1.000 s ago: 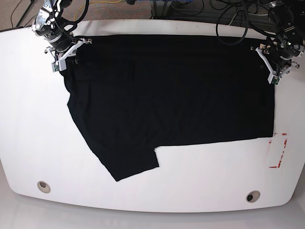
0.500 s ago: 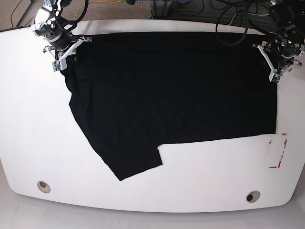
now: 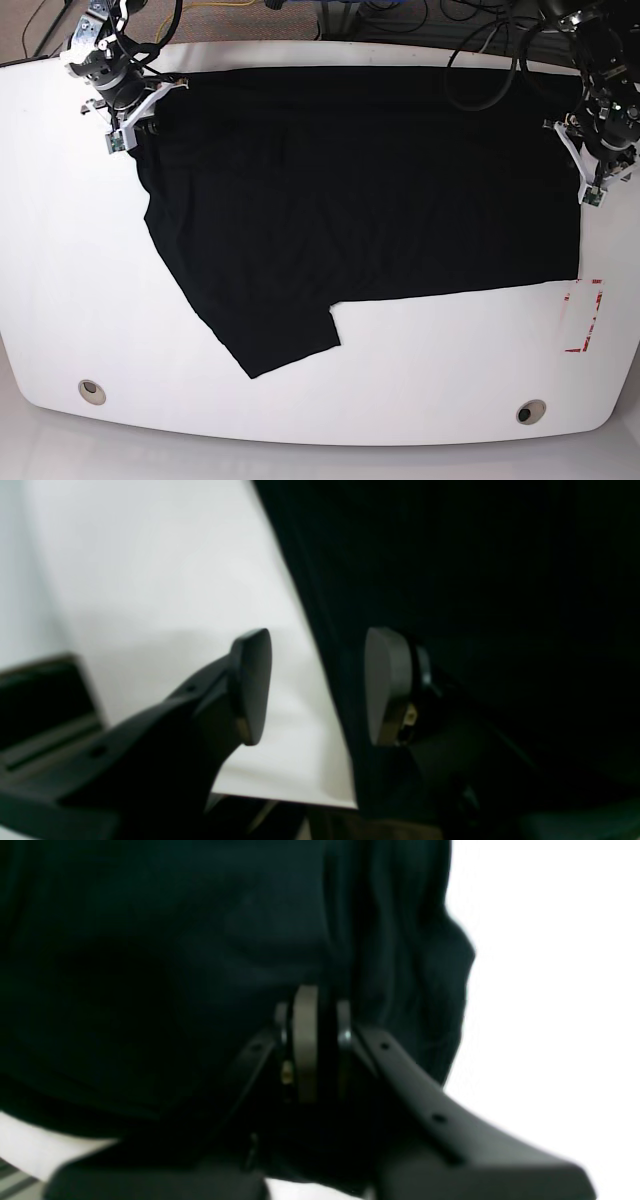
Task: Layout the t-shirt on the table in an organized manner, then fold the t-shirt properly
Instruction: 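Regrasp the t-shirt edge with both grippers and pull it taut, then move both grippers down along the t-shirt sides to its middle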
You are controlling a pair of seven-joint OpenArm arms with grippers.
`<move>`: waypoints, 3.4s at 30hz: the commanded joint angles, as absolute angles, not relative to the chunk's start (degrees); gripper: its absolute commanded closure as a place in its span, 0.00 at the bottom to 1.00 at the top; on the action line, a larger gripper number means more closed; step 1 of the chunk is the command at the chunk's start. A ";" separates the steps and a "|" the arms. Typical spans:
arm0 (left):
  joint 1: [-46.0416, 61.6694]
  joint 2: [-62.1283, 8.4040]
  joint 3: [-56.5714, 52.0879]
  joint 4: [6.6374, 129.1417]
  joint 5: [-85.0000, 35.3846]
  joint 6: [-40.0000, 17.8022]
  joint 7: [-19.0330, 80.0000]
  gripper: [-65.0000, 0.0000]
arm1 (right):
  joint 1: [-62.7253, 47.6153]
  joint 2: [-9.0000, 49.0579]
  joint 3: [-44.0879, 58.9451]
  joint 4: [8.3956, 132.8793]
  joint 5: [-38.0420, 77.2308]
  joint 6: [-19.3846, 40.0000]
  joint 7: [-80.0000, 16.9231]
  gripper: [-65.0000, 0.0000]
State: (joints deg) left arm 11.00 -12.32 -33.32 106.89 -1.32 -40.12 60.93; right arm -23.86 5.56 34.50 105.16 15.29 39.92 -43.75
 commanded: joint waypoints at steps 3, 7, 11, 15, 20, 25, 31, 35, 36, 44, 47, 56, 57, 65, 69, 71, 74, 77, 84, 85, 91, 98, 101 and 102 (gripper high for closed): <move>8.31 -13.23 -33.80 108.70 -1.36 -40.00 61.23 0.58 | -23.69 6.20 34.68 110.46 16.04 40.00 -42.59 0.94; 5.23 -13.32 -33.89 108.62 -1.27 -40.00 61.23 0.58 | -21.14 6.20 34.51 112.04 16.04 40.00 -42.59 0.94; 1.63 -13.32 -33.89 108.53 -0.92 -40.00 61.23 0.58 | -16.31 6.29 34.51 110.99 15.96 40.00 -44.62 0.90; -0.75 -13.32 -33.63 107.74 -0.84 -40.00 61.23 0.56 | -10.33 7.16 34.51 109.67 14.11 40.00 -48.75 0.70; -4.70 -13.41 -33.63 105.19 -0.84 -40.00 61.23 0.38 | -1.36 7.25 34.51 104.92 8.92 40.00 -50.51 0.52; -9.27 -13.49 -33.63 101.23 -0.66 -40.00 61.23 0.28 | 8.04 7.87 34.42 96.57 5.49 40.00 -50.42 0.53; -15.52 -14.64 -33.63 94.99 0.04 -40.00 60.97 0.29 | 18.33 9.98 33.19 84.09 2.77 40.00 -50.15 0.53; -20.09 -15.34 -33.71 90.33 0.84 -40.00 60.79 0.29 | 23.96 12.00 30.46 73.71 1.80 40.00 -45.85 0.53; -20.79 -15.69 -33.71 89.45 1.19 -40.00 60.70 0.29 | 24.84 12.35 29.93 71.60 1.71 40.00 -44.70 0.52; -26.33 -16.92 -33.71 79.08 4.18 -40.00 52.62 0.29 | 34.86 15.16 27.30 48.31 -0.75 40.00 -34.24 0.50; -27.56 -18.33 -33.63 74.77 5.41 -40.00 50.86 0.29 | 37.49 16.22 27.21 40.48 -0.75 38.81 -29.93 0.50; -28.44 -20.26 -33.80 69.58 5.41 -40.00 47.25 0.29 | 39.78 16.13 26.95 31.96 -0.84 38.11 -25.54 0.50; -28.44 -20.53 -33.80 69.49 5.41 -40.00 47.16 0.29 | 39.69 15.60 26.95 31.87 -0.84 38.11 -25.54 0.50; -26.68 -20.88 -33.98 69.67 5.23 -40.00 47.16 0.29 | 38.90 12.70 26.95 31.87 -0.92 38.11 -25.54 0.50; -26.33 -20.97 -33.98 69.67 5.23 -40.00 47.08 0.29 | 38.37 11.30 26.95 31.87 -0.92 38.11 -25.54 0.50; -26.24 -21.23 -33.98 69.67 5.23 -40.00 47.08 0.29 | 38.29 10.77 26.95 31.87 -0.92 38.11 -25.54 0.50; -26.24 -22.02 -33.98 69.49 5.14 -40.00 47.08 0.29 | 38.20 10.15 26.95 31.87 -0.92 38.11 -25.54 0.50; -26.24 -22.11 -33.98 69.41 5.14 -40.00 47.08 0.29 | 38.20 9.89 26.95 31.87 -0.92 38.11 -25.45 0.50; -26.24 -22.11 -33.98 69.32 5.32 -40.00 46.99 0.29 | 38.11 9.98 26.95 31.87 -0.92 38.11 -25.36 0.55; -26.24 -22.11 -33.98 69.32 5.32 -40.00 46.90 0.29 | 38.11 10.07 26.95 31.87 -0.92 38.11 -25.36 0.59; -26.51 -22.11 -33.98 63.96 5.32 -40.00 43.38 0.28 | 38.11 10.15 26.86 31.87 -1.01 38.11 -25.36 0.93; -29.67 -22.11 -33.80 51.03 5.41 -40.00 35.82 0.28 | 38.11 10.15 26.86 31.87 -1.01 38.29 -25.36 0.96; -31.08 -22.73 -33.71 46.81 5.41 -40.00 34.15 0.28 | 38.11 10.15 26.86 31.87 -1.01 38.29 -25.36 0.96; -31.60 -23.16 -33.71 45.32 5.41 -39.87 33.54 0.28 | 38.02 10.15 26.86 31.87 -1.01 38.29 -25.36 0.96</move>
State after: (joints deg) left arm -28.56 -21.17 -33.74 46.37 6.39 -39.97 36.23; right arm 36.29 9.65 26.92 31.05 -1.39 37.74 -25.96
